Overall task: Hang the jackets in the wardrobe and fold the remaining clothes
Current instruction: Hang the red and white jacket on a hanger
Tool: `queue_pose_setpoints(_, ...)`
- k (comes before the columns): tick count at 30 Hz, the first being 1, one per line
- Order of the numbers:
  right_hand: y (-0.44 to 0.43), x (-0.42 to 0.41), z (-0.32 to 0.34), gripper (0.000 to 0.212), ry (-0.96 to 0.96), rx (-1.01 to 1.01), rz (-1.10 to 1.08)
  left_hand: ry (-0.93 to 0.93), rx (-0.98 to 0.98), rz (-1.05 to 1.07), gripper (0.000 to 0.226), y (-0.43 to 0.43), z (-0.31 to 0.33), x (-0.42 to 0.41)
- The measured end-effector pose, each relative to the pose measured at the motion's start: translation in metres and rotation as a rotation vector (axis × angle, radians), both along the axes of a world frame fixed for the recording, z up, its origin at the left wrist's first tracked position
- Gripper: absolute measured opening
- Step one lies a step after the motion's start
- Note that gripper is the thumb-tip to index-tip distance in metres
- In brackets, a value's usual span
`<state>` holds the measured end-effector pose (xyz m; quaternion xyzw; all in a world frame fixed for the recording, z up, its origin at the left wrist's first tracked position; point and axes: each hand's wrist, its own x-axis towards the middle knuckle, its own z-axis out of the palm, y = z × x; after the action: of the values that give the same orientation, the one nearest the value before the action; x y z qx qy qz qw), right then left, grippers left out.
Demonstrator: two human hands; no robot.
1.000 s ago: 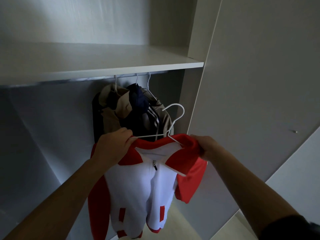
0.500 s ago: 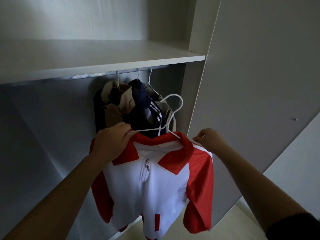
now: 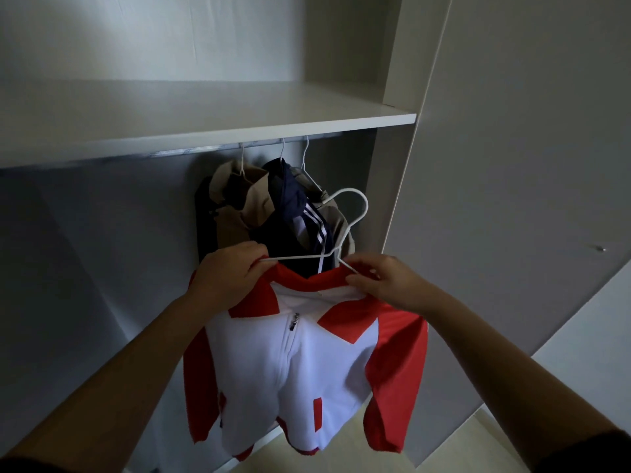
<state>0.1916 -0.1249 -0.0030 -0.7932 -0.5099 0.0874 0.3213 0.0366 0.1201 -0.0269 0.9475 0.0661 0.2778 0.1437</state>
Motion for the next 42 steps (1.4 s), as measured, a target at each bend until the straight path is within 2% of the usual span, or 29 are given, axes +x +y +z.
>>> queue_pose_setpoints(3,0.027,-0.001,0.009,0.015,0.017,0.020,0.060,0.011,-0.003,0.011,0.050,0.002,0.000,0.010)
queue_pose_setpoints(6,0.046,0.010,0.016,0.026,0.038,0.034,0.047,0.027,-0.026,0.060,0.040,0.008,0.000,0.013)
queue_pose_setpoints(9,0.060,0.022,0.013,0.026,-0.026,0.027,0.022,0.129,-0.150,0.101,0.027,0.018,0.002,0.016)
queue_pose_setpoints(10,0.064,0.025,0.010,0.025,-0.042,0.024,0.022,0.242,-0.256,0.113,0.021,0.022,0.005,0.019)
queue_pose_setpoints(12,0.070,0.029,0.005,0.025,-0.042,0.026,0.050,0.484,-0.632,0.075,0.026,0.028,0.016,0.021)
queue_pose_setpoints(14,0.076,0.033,0.000,0.026,-0.028,0.021,0.092,0.565,-1.019,0.015,0.036,0.033,0.021,0.020)
queue_pose_setpoints(15,0.080,0.036,-0.002,0.026,-0.010,0.013,0.110,0.538,-1.101,-0.002,0.033,0.036,0.020,0.021)
queue_pose_setpoints(17,0.090,0.040,-0.007,0.026,0.042,-0.018,0.138,0.421,-1.078,0.034,0.018,0.043,0.012,0.025)
queue_pose_setpoints(21,0.129,0.043,-0.014,0.030,0.169,-0.091,0.159,0.224,-0.837,0.228,0.014,0.058,-0.005,0.042)
queue_pose_setpoints(25,0.181,0.043,-0.021,0.036,0.240,-0.109,0.138,0.160,-0.757,0.349,0.016,0.092,-0.025,0.049)
queue_pose_setpoints(29,0.232,0.039,-0.033,0.034,0.374,-0.091,0.108,0.209,-0.632,0.441,0.025,0.137,-0.041,0.047)
queue_pose_setpoints(31,0.255,0.039,-0.036,0.040,0.382,-0.071,0.087,0.226,-0.581,0.477,0.036,0.157,-0.053,0.044)
queue_pose_setpoints(33,0.275,0.040,-0.039,0.041,0.395,-0.060,0.050,0.161,-0.568,0.473,0.040,0.174,-0.066,0.039)
queue_pose_setpoints(36,0.303,0.045,-0.044,0.035,0.405,-0.051,0.035,0.083,-0.388,0.417,0.030,0.198,-0.082,0.036)
queue_pose_setpoints(39,0.331,0.048,-0.044,0.035,0.377,-0.046,0.040,0.043,-0.170,0.465,0.032,0.224,-0.096,0.042)
queue_pose_setpoints(42,0.358,0.048,-0.036,0.039,0.332,-0.062,0.067,-0.050,-0.148,0.524,0.030,0.247,-0.098,0.051)
